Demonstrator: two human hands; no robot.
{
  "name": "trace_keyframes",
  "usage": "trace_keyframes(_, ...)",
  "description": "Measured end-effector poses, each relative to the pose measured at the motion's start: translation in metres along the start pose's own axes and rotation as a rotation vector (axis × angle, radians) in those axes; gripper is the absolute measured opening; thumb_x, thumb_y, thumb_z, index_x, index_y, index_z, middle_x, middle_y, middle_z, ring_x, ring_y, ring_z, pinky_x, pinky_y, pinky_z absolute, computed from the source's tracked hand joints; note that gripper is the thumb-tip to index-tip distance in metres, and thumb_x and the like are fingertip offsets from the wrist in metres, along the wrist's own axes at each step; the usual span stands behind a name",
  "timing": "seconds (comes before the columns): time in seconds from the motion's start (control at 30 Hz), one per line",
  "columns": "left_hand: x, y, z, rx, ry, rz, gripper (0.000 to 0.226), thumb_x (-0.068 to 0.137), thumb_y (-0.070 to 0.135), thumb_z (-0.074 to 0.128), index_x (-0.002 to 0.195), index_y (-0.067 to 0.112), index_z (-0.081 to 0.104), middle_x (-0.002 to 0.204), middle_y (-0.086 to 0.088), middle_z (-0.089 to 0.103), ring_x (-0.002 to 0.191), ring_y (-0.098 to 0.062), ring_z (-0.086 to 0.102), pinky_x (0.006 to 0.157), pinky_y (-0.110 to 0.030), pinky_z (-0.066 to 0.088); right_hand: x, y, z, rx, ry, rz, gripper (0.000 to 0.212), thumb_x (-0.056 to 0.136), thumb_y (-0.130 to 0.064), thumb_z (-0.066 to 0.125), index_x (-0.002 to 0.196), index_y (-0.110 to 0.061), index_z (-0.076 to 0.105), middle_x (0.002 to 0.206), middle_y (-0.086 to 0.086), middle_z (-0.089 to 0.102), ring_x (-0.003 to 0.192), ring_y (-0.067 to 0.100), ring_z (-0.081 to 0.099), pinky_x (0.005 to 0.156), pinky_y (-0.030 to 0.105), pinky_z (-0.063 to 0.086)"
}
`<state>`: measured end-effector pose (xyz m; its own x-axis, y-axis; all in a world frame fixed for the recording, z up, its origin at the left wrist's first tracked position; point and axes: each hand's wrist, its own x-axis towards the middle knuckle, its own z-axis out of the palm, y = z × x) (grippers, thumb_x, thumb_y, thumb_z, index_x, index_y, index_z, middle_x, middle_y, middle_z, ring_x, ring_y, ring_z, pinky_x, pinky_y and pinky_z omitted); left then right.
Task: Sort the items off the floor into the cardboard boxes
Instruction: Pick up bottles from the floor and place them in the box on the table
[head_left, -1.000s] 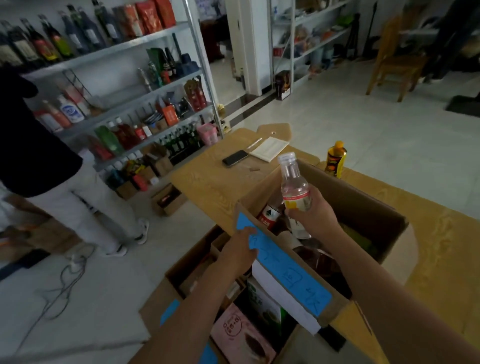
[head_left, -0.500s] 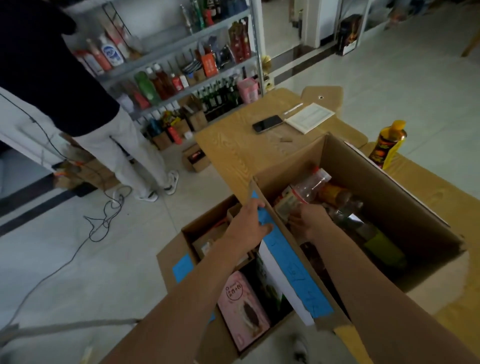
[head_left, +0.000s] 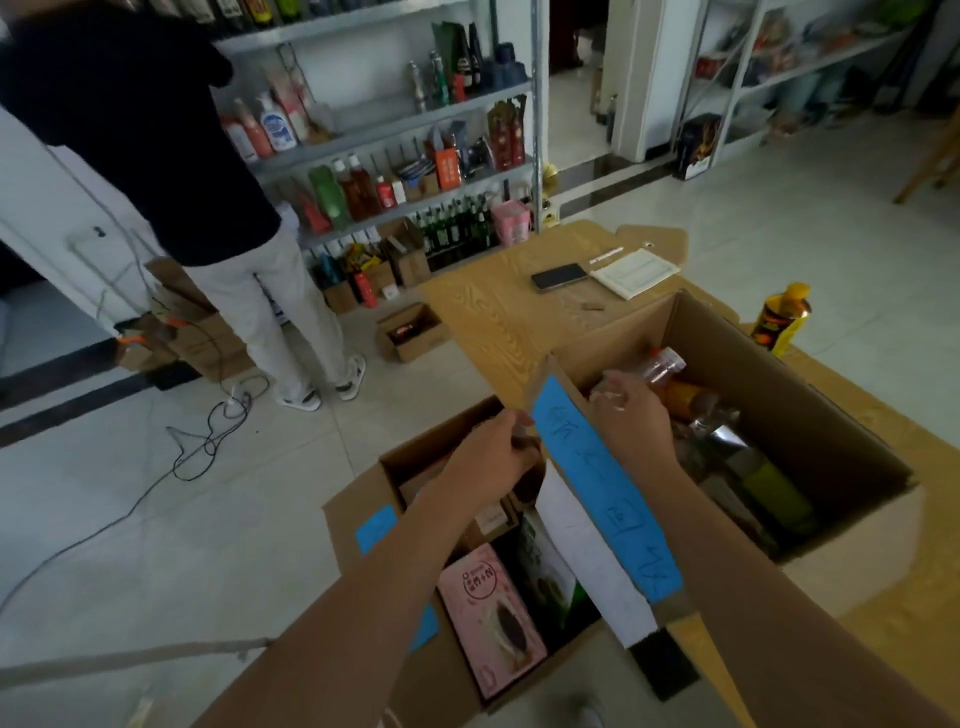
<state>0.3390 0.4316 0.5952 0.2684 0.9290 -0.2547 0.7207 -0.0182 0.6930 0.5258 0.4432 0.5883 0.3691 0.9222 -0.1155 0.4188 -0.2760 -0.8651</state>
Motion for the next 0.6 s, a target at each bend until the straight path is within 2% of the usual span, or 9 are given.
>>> trace_keyframes(0.07, -0.032, -0.024, -0.025, -0.011, 0.090, -0.014, 0.026, 0.092, 0.028, 0.057, 0.118, 0.024, 0.054, 0.111, 0.006, 0.062, 0.096, -0.013, 0.059, 0.083, -0.031, 0.050, -0.027, -0.022, 0.022, -0.071, -0.026, -0.154, 0.036, 0.093, -0.029, 0.059, 0.127, -0.017, 0.059, 0.117, 0.006, 0.063, 0.100, 0.022, 0.062, 0.081, 0.031, 0.048)
trace_keyframes(0.13, -0.069, -0.054, -0.054, -0.003, 0.194, -0.045, 0.008, 0.095, 0.031, 0.052, 0.099, 0.025, 0.056, 0.089, 0.008, 0.061, 0.079, -0.012, 0.060, 0.064, -0.026, 0.046, -0.057, -0.047, 0.051, -0.077, -0.053, -0.260, 0.035, 0.093, -0.027, 0.062, 0.124, -0.012, 0.060, 0.117, 0.008, 0.063, 0.106, 0.024, 0.059, 0.084, 0.027, 0.041)
trace_keyframes(0.17, -0.088, -0.069, -0.069, 0.006, 0.245, -0.069, 0.013, 0.098, 0.032, 0.047, 0.090, 0.024, 0.053, 0.081, 0.008, 0.057, 0.073, -0.013, 0.058, 0.059, -0.026, 0.043, -0.073, -0.060, 0.068, -0.066, -0.077, -0.300, 0.032, 0.093, -0.027, 0.062, 0.121, -0.012, 0.061, 0.113, 0.007, 0.064, 0.103, 0.022, 0.059, 0.082, 0.027, 0.040)
trace_keyframes(0.23, -0.129, -0.104, -0.100, 0.008, 0.334, -0.137, 0.027, 0.102, 0.033, 0.037, 0.079, 0.022, 0.046, 0.072, 0.003, 0.051, 0.070, -0.019, 0.054, 0.060, -0.031, 0.040, -0.109, -0.088, 0.106, -0.065, -0.141, -0.371, 0.025, 0.093, -0.027, 0.062, 0.115, -0.015, 0.063, 0.103, 0.002, 0.063, 0.093, 0.017, 0.058, 0.077, 0.026, 0.039)
trace_keyframes(0.33, -0.197, -0.162, -0.144, 0.029, 0.446, -0.225, 0.035, 0.103, 0.036, 0.030, 0.080, 0.014, 0.045, 0.074, -0.002, 0.050, 0.073, -0.021, 0.050, 0.066, -0.033, 0.037, -0.166, -0.123, 0.172, -0.109, -0.230, -0.473, 0.013, 0.096, -0.030, 0.057, 0.095, -0.018, 0.061, 0.088, -0.001, 0.061, 0.081, 0.016, 0.055, 0.063, 0.023, 0.036)
trace_keyframes(0.4, -0.246, -0.200, -0.166, 0.075, 0.538, -0.301, 0.037, 0.104, 0.036, 0.029, 0.082, 0.012, 0.047, 0.079, -0.007, 0.054, 0.076, -0.022, 0.050, 0.070, -0.032, 0.037, -0.206, -0.145, 0.219, -0.127, -0.309, -0.510, 0.025, 0.097, -0.029, 0.052, 0.086, -0.008, 0.059, 0.080, 0.007, 0.060, 0.074, 0.023, 0.055, 0.058, 0.028, 0.036)
trace_keyframes(0.47, -0.299, -0.238, -0.180, 0.088, 0.613, -0.401, 0.038, 0.104, 0.036, 0.028, 0.083, 0.012, 0.049, 0.083, -0.009, 0.056, 0.077, -0.023, 0.050, 0.072, -0.030, 0.036, -0.249, -0.164, 0.263, -0.159, -0.402, -0.551, 0.032, 0.099, -0.029, 0.048, 0.083, -0.003, 0.059, 0.075, 0.012, 0.058, 0.071, 0.027, 0.055, 0.061, 0.034, 0.038)
trace_keyframes(0.6, -0.400, -0.305, -0.191, 0.029, 0.667, -0.606, 0.037, 0.105, 0.032, 0.025, 0.082, 0.012, 0.047, 0.091, -0.018, 0.060, 0.087, -0.032, 0.055, 0.073, -0.030, 0.034, -0.328, -0.192, 0.340, -0.171, -0.547, -0.644, 0.037, 0.096, -0.023, 0.049, 0.062, -0.012, 0.044, 0.057, 0.002, 0.040, 0.060, 0.022, 0.042, 0.053, 0.035, 0.029)
